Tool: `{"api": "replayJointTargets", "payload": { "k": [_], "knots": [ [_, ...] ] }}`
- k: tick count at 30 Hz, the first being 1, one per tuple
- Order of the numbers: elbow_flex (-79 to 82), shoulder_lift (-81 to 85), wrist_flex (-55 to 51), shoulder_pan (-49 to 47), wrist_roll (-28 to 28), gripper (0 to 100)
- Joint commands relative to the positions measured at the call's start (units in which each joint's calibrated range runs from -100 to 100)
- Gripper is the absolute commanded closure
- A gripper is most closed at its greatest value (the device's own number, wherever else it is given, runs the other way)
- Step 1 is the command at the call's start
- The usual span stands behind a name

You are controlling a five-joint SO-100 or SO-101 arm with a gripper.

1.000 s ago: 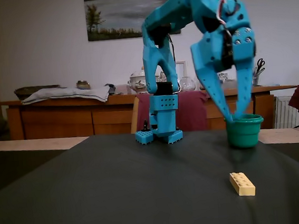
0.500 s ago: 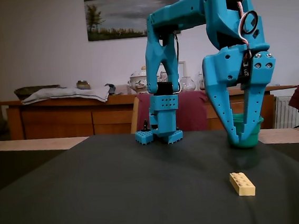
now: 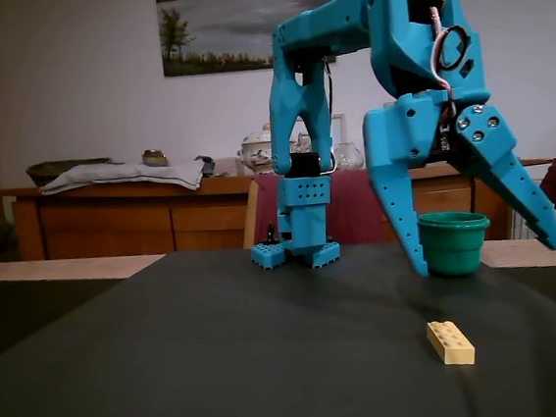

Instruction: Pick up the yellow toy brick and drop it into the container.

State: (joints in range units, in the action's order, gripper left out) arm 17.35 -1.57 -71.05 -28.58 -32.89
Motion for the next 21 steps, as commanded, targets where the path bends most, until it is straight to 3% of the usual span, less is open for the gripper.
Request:
{"api": "replayJointTargets", "payload": {
  "k": [1,21],
  "knots": [
    [-1.47,0.14,-0.16,0.54,-0.30,61],
    [4.94,-3.74,7.48,0.46,-1.76,61]
  ]
}}
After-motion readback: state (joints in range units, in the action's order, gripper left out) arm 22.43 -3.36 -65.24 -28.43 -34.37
